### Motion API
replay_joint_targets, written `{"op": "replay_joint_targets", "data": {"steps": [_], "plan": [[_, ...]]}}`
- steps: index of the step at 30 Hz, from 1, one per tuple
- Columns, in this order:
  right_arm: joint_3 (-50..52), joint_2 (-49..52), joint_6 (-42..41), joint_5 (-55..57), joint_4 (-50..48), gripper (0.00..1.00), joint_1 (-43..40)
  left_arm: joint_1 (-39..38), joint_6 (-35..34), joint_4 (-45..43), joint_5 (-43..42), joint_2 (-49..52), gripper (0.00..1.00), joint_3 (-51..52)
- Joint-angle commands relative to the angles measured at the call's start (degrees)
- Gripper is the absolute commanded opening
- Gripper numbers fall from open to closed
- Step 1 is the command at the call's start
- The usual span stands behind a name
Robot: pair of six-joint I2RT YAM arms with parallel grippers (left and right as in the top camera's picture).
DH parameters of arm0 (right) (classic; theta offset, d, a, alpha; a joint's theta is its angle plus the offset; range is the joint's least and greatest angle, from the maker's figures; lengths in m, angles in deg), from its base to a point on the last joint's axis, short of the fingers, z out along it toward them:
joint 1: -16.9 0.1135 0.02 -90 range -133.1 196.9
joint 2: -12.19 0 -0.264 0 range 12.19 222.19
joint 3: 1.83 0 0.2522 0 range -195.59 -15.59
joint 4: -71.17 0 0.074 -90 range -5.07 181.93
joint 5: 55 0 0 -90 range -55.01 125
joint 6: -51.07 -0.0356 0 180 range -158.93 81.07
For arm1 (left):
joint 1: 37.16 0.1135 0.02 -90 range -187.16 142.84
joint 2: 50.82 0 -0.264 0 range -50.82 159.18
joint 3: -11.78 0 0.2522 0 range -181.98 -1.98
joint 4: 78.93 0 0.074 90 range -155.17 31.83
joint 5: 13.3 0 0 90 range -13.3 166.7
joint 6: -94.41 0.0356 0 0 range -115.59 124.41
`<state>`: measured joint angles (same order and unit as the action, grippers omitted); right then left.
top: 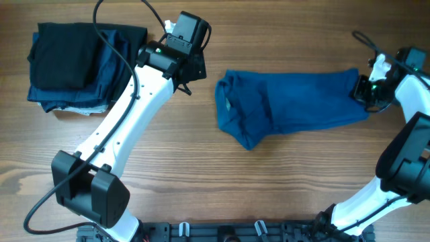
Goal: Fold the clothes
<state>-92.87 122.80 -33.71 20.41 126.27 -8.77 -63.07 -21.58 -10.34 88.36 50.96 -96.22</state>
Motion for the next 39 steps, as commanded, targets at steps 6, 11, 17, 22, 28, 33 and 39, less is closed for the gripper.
{"op": "replay_joint_targets", "data": {"steps": [6,11,17,22,28,33,39], "plan": [[-13.3,-3.4,0.7,-0.7,13.1,0.04,-0.4,4.6,-0.3,-0.3,-0.7,0.5,0.13,0.2],[-18.3,-3.4,0.8,-0.5,18.1,0.04,1.8,7.5,0.3,0.4,-1.2,0.5,0.14,0.2],[-24.9,-3.4,0.5,0.1,23.2,0.04,6.8,11.5,0.3,0.5,-1.5,0.7,0.17,0.5],[-25.1,-3.4,-1.0,0.2,24.1,0.04,12.5,14.2,0.3,0.7,-4.3,2.1,0.18,0.5],[-25.0,-3.2,-4.1,0.2,25.9,0.04,21.7,15.3,0.3,0.9,-4.8,3.3,0.18,0.5],[-23.8,-2.8,-6.9,2.1,25.1,0.05,29.1,15.3,0.3,0.7,-4.8,3.4,0.18,0.5],[-23.1,-0.3,-6.9,2.6,24.2,0.04,36.5,15.3,0.3,0.7,-4.8,3.4,0.19,0.5]]}}
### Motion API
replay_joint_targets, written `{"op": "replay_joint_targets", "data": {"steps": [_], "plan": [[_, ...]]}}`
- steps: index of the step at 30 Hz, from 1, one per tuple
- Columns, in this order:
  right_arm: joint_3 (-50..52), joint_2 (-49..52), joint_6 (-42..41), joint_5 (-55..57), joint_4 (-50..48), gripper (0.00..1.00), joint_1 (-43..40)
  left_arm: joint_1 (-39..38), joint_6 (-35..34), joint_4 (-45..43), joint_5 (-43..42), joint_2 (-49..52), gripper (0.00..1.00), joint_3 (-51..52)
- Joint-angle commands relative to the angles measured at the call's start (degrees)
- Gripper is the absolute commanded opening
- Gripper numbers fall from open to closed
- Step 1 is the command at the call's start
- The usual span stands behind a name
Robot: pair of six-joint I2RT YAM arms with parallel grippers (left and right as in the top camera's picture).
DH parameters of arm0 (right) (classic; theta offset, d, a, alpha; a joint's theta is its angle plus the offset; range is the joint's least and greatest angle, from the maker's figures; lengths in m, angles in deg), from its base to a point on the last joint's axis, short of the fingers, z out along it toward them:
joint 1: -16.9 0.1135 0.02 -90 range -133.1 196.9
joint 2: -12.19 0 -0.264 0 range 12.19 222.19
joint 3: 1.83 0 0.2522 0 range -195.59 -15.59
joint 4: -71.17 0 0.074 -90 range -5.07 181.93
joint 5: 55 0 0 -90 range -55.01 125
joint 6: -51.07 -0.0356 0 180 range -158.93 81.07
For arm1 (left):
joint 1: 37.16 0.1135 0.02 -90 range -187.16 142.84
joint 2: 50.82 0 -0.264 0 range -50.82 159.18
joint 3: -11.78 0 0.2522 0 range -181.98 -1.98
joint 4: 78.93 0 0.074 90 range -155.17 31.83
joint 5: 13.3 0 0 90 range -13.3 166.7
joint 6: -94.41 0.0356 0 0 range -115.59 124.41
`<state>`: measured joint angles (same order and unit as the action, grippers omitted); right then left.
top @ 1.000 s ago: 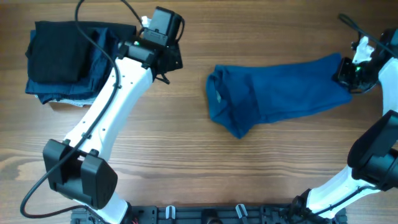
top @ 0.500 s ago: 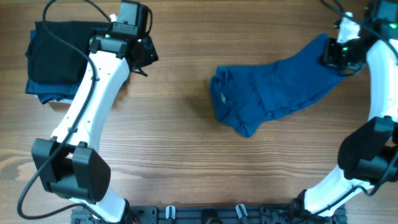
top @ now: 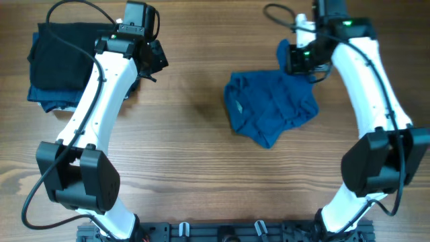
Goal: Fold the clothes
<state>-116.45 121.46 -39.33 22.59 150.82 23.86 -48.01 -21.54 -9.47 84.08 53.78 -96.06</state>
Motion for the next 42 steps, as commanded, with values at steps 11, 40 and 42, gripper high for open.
{"op": "replay_joint_targets", "data": {"steps": [11,40,42], "plan": [[5.2,5.9,-3.0,0.5,-2.9,0.04,13.4,0.3,0.3,-0.2,-0.5,0.5,0.2,0.3],[20.9,6.0,0.7,-11.1,-11.1,0.04,20.2,4.1,0.1,-2.5,-4.7,5.3,0.07,0.3],[20.9,6.0,-0.1,-10.1,-12.0,0.04,20.2,4.1,0.3,-2.5,-7.5,6.6,0.07,0.3]]}}
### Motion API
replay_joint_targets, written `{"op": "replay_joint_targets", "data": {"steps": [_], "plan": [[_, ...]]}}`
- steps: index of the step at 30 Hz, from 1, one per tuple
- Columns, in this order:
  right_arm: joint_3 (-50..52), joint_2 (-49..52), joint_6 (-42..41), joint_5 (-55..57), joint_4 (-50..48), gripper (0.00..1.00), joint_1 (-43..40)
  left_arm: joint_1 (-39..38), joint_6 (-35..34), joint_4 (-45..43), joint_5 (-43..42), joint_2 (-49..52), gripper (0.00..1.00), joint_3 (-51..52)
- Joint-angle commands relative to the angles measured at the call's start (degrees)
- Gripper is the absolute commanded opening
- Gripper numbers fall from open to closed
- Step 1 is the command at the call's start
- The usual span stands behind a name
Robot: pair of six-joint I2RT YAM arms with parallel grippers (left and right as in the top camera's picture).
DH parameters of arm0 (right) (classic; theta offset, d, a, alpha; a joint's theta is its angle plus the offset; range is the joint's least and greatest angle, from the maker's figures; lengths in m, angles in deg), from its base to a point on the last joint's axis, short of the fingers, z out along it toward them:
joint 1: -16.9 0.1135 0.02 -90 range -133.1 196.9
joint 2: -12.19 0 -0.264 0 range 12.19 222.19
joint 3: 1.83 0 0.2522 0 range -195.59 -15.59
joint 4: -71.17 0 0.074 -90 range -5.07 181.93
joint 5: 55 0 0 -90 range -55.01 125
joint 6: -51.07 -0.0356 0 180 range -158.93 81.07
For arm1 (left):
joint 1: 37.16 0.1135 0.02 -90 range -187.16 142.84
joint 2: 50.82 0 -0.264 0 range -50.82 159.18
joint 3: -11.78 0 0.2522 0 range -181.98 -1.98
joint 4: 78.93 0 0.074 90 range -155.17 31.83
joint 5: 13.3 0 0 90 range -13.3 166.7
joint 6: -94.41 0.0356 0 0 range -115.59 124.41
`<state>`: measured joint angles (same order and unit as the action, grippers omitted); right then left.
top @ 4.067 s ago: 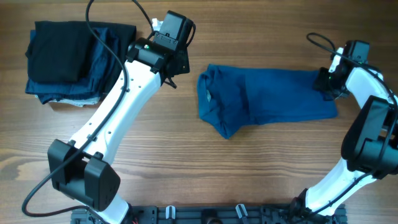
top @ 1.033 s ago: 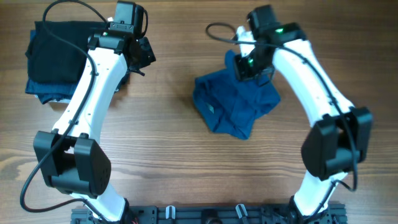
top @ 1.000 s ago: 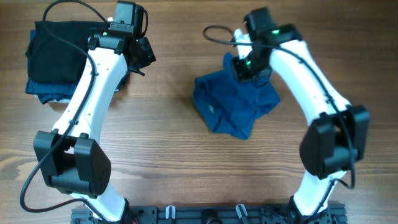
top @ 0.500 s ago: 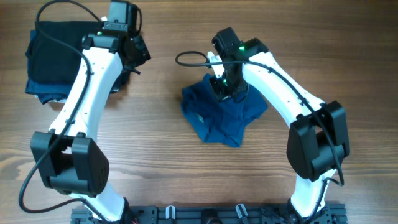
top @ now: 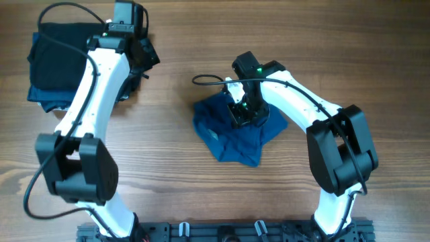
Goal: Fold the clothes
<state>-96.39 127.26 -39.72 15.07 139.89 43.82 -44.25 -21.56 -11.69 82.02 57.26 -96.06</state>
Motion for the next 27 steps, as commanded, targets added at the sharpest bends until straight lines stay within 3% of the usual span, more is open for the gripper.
{"op": "replay_joint_targets", "data": {"steps": [1,9,13,17,20,27], "plan": [[0.8,0.2,0.3,-2.6,-1.4,0.04,0.2,0.3,0.7,-0.2,-7.1,3.8,0.06,0.3],[0.8,0.2,-2.4,2.3,-2.4,0.04,0.2,0.3,10.3,0.4,-29.6,9.1,0.04,0.3],[0.8,0.2,-2.5,2.3,-2.6,0.04,0.2,0.3,11.4,5.9,-35.2,10.8,0.04,0.3],[0.8,0.2,-5.6,3.2,-3.5,0.04,0.2,0.2,18.3,11.2,-44.8,11.6,0.04,0.3],[0.8,0.2,-11.1,8.5,-3.8,0.04,-0.6,0.4,21.1,12.7,-44.9,12.3,0.04,0.3],[0.8,0.2,-11.2,9.7,-4.0,0.04,-7.7,1.6,21.1,12.3,-44.7,13.1,0.04,0.3]]}}
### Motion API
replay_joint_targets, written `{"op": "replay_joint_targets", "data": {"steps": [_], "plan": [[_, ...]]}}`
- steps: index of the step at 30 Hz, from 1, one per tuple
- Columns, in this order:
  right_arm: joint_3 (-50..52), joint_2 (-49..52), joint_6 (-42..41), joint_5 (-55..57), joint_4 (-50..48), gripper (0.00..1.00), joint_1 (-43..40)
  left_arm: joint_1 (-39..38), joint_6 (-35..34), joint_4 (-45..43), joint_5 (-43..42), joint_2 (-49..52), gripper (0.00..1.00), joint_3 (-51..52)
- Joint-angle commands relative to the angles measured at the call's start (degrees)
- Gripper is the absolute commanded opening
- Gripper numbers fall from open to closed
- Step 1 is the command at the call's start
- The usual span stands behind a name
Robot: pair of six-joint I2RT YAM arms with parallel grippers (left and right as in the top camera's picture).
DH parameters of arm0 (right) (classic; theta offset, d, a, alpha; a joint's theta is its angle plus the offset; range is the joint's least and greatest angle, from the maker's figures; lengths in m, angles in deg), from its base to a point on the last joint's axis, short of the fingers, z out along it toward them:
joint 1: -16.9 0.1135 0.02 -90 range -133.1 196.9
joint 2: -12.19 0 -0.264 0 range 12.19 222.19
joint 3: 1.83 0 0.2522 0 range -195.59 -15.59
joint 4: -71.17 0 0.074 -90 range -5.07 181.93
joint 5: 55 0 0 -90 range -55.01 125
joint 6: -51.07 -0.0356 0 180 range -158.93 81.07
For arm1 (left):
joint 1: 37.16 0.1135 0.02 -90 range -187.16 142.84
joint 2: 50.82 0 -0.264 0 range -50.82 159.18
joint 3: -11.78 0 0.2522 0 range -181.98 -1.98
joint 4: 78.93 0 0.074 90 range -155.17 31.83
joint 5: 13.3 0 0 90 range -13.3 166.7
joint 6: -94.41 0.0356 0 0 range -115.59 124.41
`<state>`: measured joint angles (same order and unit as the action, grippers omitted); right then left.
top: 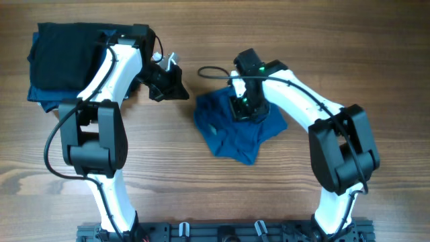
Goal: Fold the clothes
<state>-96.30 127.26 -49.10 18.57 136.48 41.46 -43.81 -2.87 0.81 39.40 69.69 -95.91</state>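
A blue garment [232, 134] lies crumpled and doubled over on itself at the middle of the table. My right gripper [241, 109] points down into its upper part, where the cloth bunches up around the fingers; it looks shut on the fabric. My left gripper [177, 85] hovers over bare wood just left of the garment's upper left corner, apart from it, with nothing between its fingers. Only the overhead view shows this.
A stack of folded dark clothes [64, 60] sits at the far left corner, a black piece on top of blue ones. The left arm [111, 74] reaches across the stack's right edge. A black cable [211, 69] loops above the garment.
My left gripper has come from beside the folded stack to a spot right and nearer, close to the blue garment. The right gripper and garment have barely shifted.
The blue garment first lay spread wide, my right gripper at its far right end and the left gripper near its left end. Then the right end was over the middle and the left gripper was back by the stack. Then the garment lay bunched further left, as now.
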Motion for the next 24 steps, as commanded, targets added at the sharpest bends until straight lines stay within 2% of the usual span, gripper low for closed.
{"op": "replay_joint_targets", "data": {"steps": [1,15,24], "plan": [[0.7,0.2,-1.8,6.2,-0.8,0.05,-6.7,1.3,2.4,-0.3,-2.0,0.7,0.04,0.2],[0.4,0.0,3.2,5.6,-1.7,0.04,-24.0,1.1,2.3,-0.8,-0.6,0.7,0.04,0.2],[-5.6,-4.9,4.2,5.4,4.3,0.04,-26.5,-4.4,-6.4,-8.7,-0.6,1.1,0.04,0.2]]}}
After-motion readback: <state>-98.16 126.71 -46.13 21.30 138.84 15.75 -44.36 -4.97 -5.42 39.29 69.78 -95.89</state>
